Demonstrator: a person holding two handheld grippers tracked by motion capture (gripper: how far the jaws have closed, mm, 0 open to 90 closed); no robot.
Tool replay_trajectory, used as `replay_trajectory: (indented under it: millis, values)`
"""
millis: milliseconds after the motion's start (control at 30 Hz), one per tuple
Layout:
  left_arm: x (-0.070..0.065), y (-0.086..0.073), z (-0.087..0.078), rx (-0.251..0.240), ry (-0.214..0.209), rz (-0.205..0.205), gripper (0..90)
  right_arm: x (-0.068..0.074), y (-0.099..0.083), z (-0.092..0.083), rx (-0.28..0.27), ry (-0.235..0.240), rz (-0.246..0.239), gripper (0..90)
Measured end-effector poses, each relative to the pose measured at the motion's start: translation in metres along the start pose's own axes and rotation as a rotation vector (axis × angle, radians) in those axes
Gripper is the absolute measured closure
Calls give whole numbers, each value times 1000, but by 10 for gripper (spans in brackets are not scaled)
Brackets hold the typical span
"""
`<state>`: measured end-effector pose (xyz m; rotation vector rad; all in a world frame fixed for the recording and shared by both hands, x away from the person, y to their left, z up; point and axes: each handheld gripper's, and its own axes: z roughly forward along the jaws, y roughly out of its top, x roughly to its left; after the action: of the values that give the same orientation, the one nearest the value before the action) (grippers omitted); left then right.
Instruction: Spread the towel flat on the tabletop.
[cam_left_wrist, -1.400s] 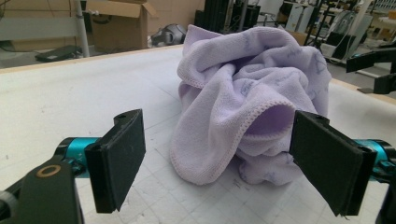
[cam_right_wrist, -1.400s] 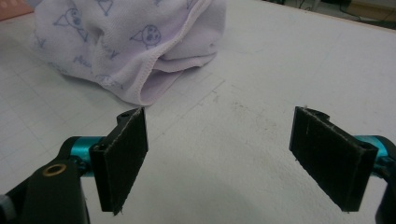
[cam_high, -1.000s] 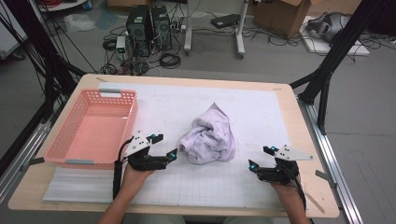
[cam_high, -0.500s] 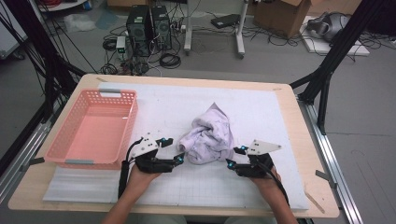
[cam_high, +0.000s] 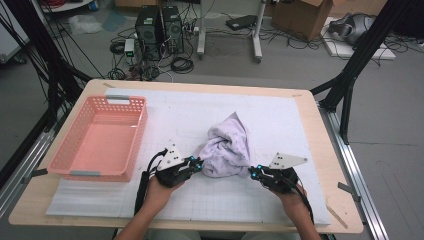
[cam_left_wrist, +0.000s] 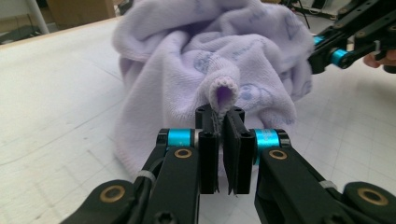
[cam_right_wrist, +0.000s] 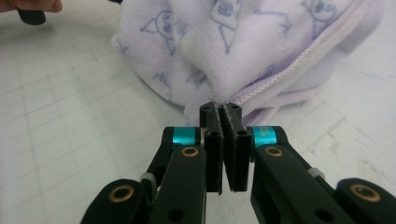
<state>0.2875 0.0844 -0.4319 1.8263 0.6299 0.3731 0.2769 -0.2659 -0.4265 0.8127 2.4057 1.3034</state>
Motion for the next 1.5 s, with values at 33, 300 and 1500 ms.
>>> replay_trajectory:
  millis: [33, 300, 1500]
  values:
    - [1, 0, -3, -2, 6, 4, 847, 0, -2, -5, 0, 0, 6, 881]
    - [3, -2, -30, -7, 39, 1, 853, 9, -23, -46, -14, -19, 25, 883]
    - [11, 37, 11, 38, -18, 3, 820, -14, 51, 21, 15, -1, 16, 891]
